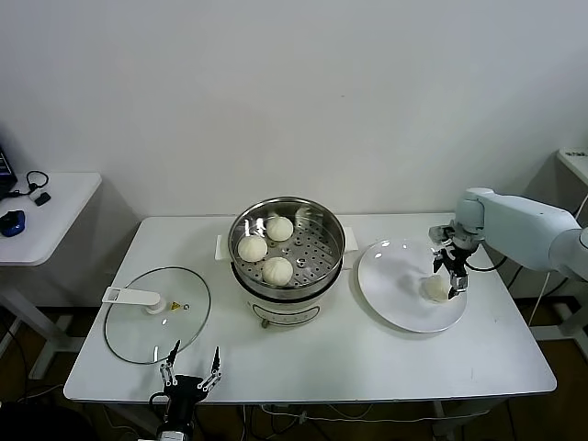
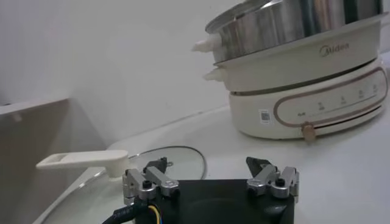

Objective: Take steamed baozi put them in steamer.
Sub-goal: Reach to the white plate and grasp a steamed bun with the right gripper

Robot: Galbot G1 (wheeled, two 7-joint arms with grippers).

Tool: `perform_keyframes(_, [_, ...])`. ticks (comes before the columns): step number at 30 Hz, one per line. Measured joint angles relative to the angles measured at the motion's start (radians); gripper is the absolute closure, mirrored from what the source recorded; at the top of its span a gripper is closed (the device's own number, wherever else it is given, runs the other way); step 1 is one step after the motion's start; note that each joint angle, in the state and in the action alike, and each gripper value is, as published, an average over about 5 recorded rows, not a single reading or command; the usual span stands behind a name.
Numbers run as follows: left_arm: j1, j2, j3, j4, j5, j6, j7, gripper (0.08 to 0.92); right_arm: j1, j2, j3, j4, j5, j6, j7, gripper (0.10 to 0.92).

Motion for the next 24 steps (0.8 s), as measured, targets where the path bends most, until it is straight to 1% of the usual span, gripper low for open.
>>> perform_keyframes(5, [-0.002, 0.0, -0.004, 0.002, 0.0, 0.0, 0.0, 0.177, 0.0, -0.002, 0.001, 0.005, -0.003, -0.004, 0.001, 0.204])
perform_keyframes(18, [-0.004, 0.0, -0.006, 0.003, -0.001, 0.0, 0.001, 0.177, -0.003, -0.01, -0.007, 0.03, -0.008, -0.011, 0.005, 0.271])
perform_keyframes(24, [-0.005, 0.0, -0.006, 0.001, -0.001, 0.0, 0.001, 0.177, 0.006, -0.011, -0.013, 0.037, -0.007, -0.012, 0.009, 0.288])
